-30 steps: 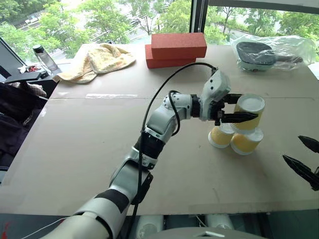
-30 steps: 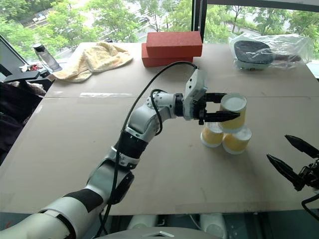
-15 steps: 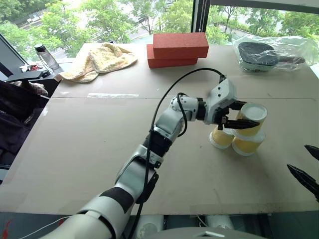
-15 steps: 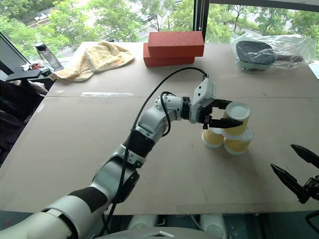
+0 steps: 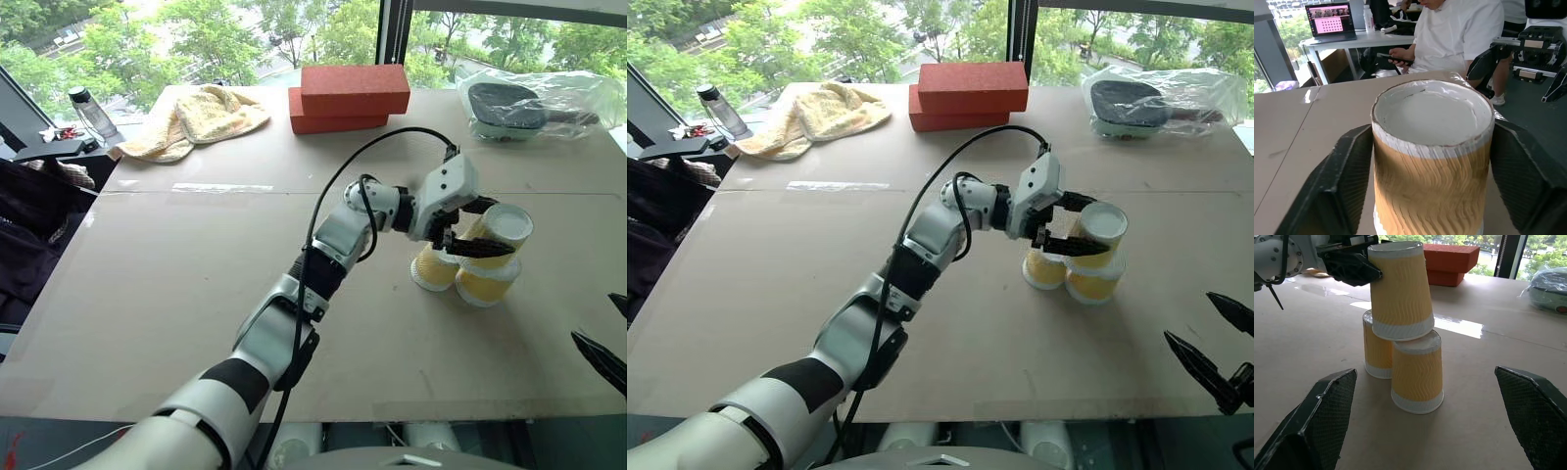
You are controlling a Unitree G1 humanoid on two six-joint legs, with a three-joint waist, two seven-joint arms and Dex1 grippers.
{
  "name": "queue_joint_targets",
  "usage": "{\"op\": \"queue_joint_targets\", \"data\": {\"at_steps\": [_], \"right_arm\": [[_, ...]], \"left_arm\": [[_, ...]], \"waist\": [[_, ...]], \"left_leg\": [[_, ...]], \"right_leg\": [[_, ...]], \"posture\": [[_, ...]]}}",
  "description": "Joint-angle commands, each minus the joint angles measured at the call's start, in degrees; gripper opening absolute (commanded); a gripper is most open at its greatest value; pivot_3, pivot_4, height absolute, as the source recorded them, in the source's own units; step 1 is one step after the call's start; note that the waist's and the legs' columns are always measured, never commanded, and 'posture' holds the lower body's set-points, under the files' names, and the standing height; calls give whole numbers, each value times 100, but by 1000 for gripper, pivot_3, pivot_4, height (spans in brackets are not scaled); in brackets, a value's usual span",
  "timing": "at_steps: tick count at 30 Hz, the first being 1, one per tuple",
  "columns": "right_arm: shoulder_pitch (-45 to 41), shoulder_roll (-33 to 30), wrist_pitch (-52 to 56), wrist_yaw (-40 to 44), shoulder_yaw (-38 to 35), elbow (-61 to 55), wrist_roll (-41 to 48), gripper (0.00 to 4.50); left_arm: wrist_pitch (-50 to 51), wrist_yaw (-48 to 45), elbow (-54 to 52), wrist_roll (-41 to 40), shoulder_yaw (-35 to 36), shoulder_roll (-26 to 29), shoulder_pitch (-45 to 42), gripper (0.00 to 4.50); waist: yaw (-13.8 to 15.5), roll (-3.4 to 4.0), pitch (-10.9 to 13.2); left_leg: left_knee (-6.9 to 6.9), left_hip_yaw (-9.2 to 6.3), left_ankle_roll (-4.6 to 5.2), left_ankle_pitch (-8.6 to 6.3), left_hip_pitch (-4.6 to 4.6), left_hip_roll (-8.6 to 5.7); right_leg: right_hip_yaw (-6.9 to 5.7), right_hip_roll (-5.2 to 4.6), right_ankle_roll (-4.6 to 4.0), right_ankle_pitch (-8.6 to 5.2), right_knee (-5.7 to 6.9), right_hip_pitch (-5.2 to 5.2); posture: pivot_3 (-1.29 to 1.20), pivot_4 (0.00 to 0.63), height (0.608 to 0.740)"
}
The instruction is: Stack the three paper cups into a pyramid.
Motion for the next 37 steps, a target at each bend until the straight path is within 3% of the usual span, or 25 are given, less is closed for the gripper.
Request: {"op": "queue_joint_targets", "data": {"at_steps": [1, 7, 13, 16, 20, 22, 25, 28, 31, 37], "right_arm": [[62, 13, -72, -34, -212, -157, 145, 4500], [54, -50, -47, -11, -208, -124, 204, 4500], [-94, -134, -7, 30, -44, 14, 154, 4500], [-298, -207, 21, 112, 64, 227, 124, 4500], [-553, -301, 16, 257, 206, 596, 18, 4500], [-846, -393, -36, 334, 357, 907, -93, 4500], [-1305, -490, -236, 428, 564, 1398, -353, 4500], [-1749, -544, -488, 502, 763, 1995, -650, 4500], [-1999, -680, -667, 701, 987, 2469, -932, 4500], [-2437, -875, -823, 1033, 1269, 3232, -1177, 4500]], "left_arm": [[-88, -41, -66, 41, 20, -31, -81, 4358], [-14, 155, -499, -211, 404, -32, -159, 4358], [760, 354, -1956, -1197, 1287, 362, -238, 4358], [1465, 823, -2328, -2020, 2259, 889, -673, 4358], [2335, 936, -2840, -2847, 2910, 1695, -689, 4358], [2666, 922, -3221, -2687, 2994, 2479, 54, 4358], [2690, 997, -4075, -2027, 2604, 3417, 1875, 4358], [2751, 1552, -4954, -2029, 2705, 3424, 3497, 4358], [2282, 1781, -5620, -1412, 2555, 3668, 5044, 4358], [1561, 2326, -5858, -962, 2586, 3437, 6454, 4358]], "waist": [[0, 0, 0], [0, 0, 0], [-10, 2, 2], [-26, 5, 3], [-21, 13, -2], [-20, 18, -4], [-91, 54, -24], [-75, 21, -4], [-37, -3, 8], [40, 6, 3]], "left_leg": [[0, 0, 0, 0, -1, 0], [0, -3, 1, 0, -3, 0], [-1, -4, 0, 0, -3, 2], [2, -4, -1, 1, 0, 5], [0, -15, -7, 5, 9, 4], [-1, -20, -27, 16, 8, 4], [-18, 3, -28, 16, 41, 2], [-23, 6, -29, 16, 54, 7], [-10, 3, -28, 15, 40, 18], [-11, 3, -3, 1, 48, 12]], "right_leg": [[0, 0, 0, 0, 0, -1], [-2, -1, 0, 0, 0, -1], [-1, -1, 0, 0, 1, -1], [1, -1, 0, 0, 7, -1], [4, 5, 0, 0, 10, 1], [0, 5, 2, -1, 6, 4], [35, 3, 2, -1, 9, 11], [45, 2, 3, -2, 13, 19], [58, -10, 2, -2, 9, 18], [62, -20, -3, -2, 12, 24]], "posture": [[0, 150, 730], [0, 150, 730], [0, 150, 730], [0, 150, 730], [0, 150, 730], [0, 150, 730], [0, 150, 730], [0, 150, 730], [0, 150, 730], [0, 150, 730]]}}
